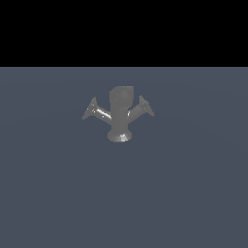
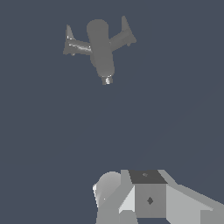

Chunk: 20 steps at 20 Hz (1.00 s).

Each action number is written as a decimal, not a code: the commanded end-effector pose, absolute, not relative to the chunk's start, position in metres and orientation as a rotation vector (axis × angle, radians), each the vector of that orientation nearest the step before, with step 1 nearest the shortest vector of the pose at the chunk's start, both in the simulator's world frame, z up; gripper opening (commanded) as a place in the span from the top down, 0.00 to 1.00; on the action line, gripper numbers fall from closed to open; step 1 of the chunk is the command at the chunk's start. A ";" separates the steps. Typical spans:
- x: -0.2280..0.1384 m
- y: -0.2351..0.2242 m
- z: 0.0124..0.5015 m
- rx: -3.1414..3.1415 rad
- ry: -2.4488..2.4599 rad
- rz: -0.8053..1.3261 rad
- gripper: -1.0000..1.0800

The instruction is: Turn on the faucet by rotating a designated handle.

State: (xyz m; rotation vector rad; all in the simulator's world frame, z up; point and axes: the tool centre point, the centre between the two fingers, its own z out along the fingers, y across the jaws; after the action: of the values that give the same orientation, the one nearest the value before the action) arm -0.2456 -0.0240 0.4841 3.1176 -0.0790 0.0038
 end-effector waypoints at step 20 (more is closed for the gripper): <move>-0.111 0.061 0.246 3.074 0.105 -0.175 0.48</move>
State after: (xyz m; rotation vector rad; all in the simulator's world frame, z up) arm -0.1165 0.0709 0.2657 3.0873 0.1032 -0.1669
